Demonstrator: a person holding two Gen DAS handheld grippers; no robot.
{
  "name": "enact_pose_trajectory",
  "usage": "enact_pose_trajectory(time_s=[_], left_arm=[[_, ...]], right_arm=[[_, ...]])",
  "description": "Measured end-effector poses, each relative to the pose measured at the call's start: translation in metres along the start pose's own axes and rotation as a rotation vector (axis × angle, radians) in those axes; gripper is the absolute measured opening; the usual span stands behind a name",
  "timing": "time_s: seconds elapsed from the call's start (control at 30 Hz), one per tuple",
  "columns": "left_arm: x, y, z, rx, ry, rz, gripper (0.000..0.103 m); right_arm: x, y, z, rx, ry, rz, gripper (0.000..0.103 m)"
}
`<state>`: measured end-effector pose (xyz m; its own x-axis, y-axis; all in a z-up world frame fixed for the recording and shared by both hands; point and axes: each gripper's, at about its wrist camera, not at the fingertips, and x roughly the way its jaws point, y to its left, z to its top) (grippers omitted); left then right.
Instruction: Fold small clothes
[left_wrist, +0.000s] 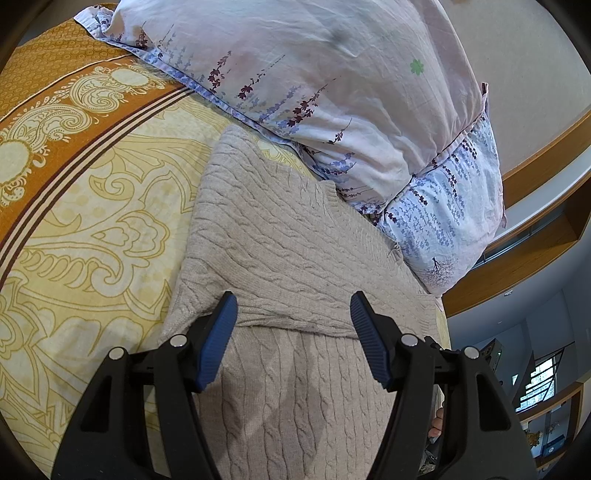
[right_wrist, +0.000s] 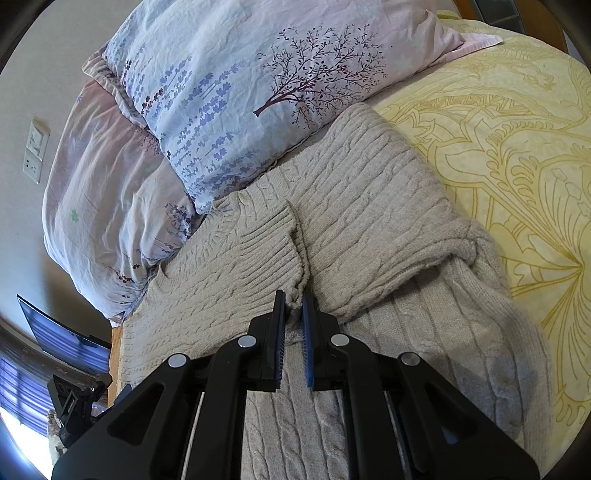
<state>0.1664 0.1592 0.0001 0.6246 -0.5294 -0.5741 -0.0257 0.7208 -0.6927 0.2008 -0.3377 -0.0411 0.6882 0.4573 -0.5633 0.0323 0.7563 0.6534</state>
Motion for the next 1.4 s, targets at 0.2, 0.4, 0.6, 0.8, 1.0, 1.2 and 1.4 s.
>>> enact_pose_trajectory(time_s=[0.2, 0.4, 0.6, 0.8, 1.0, 1.2, 1.4], left_arm=[[-0.0007, -0.0002, 0.0003, -0.002, 0.0, -0.002, 0.063], [-0.0007, 0.0004, 0.0004, -0.002, 0.0, -0.002, 0.063], [-0.0014, 0.0003, 0.0006, -0.006, 0.002, -0.002, 0.063], [-0.0024, 0.0004, 0.0007, -0.007, 0.001, -0.003, 0.062], [-0.003, 0.0004, 0.0011, -0.01, 0.002, -0.005, 0.062], [-0.004, -0.0004, 0.001, -0.018, 0.002, -0.006, 0.062], [-0.0038, -0.0006, 0.0012, -0.018, 0.003, -0.008, 0.062]], right_arm=[[-0.0003, 0.0004, 0.0, 0.001, 0.0, 0.001, 0.008], [-0.0002, 0.0001, 0.0, 0.0, 0.001, 0.0, 0.008], [-0.0006, -0.0003, 0.0002, 0.0, 0.002, 0.002, 0.008], [-0.0011, -0.0002, 0.0005, 0.002, 0.003, 0.005, 0.008], [-0.0008, 0.0007, 0.0005, 0.005, 0.004, 0.007, 0.007], [-0.0012, -0.0011, 0.0008, 0.015, 0.007, 0.012, 0.008], [-0.0013, -0.0018, 0.0012, 0.016, 0.009, 0.013, 0.008]])
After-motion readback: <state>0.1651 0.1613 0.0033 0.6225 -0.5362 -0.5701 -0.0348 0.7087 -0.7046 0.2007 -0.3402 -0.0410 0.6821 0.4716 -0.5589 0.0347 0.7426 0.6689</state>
